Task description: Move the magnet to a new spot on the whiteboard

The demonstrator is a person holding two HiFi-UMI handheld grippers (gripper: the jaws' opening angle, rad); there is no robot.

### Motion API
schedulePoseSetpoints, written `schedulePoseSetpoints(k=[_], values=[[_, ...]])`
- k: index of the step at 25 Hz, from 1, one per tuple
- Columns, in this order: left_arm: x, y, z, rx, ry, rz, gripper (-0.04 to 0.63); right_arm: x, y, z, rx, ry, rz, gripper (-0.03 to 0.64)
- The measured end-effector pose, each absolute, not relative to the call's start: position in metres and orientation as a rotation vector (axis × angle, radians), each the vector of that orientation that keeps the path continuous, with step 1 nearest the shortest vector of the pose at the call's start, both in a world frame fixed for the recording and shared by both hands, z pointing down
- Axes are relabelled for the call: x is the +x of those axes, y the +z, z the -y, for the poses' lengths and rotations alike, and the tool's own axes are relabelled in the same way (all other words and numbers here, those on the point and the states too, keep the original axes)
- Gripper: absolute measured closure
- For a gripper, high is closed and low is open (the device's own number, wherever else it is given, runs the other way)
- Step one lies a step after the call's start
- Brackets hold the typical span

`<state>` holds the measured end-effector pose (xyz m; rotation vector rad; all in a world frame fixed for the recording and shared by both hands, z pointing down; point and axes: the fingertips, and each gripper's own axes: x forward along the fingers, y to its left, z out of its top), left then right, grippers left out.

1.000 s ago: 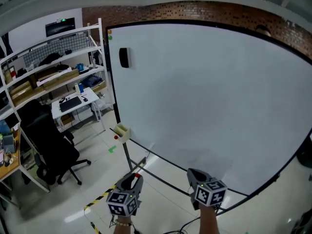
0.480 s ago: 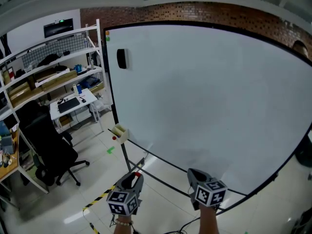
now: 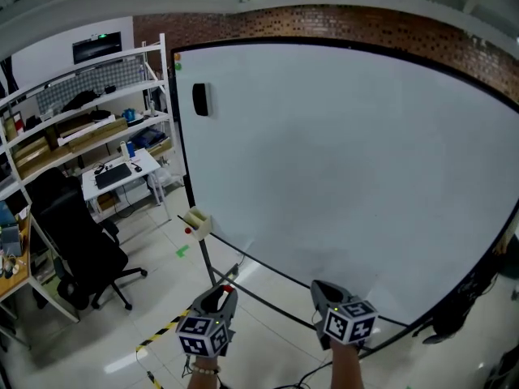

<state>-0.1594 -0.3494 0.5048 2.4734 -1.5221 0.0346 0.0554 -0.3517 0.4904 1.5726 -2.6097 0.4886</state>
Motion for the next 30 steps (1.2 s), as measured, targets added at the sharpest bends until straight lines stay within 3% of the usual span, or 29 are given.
schedulePoseSetpoints(k=[9, 22, 30], values=[[-0.119, 0.467, 0.377, 2.587, 0.046, 1.468, 0.473, 0.071, 0.477, 0.352, 1.605, 0.449, 2.616, 0.606], [-0.015, 0.312, 0.457, 2.883, -0.016, 1.351, 0.472, 0.122, 0.449, 0.355, 1.745, 0.412, 2.612, 0.606], [0.030, 0.282, 0.506, 2.921, 0.067, 1.340, 0.472, 0.148, 0.404, 0.375, 1.826, 0.345, 2.639, 0.606]])
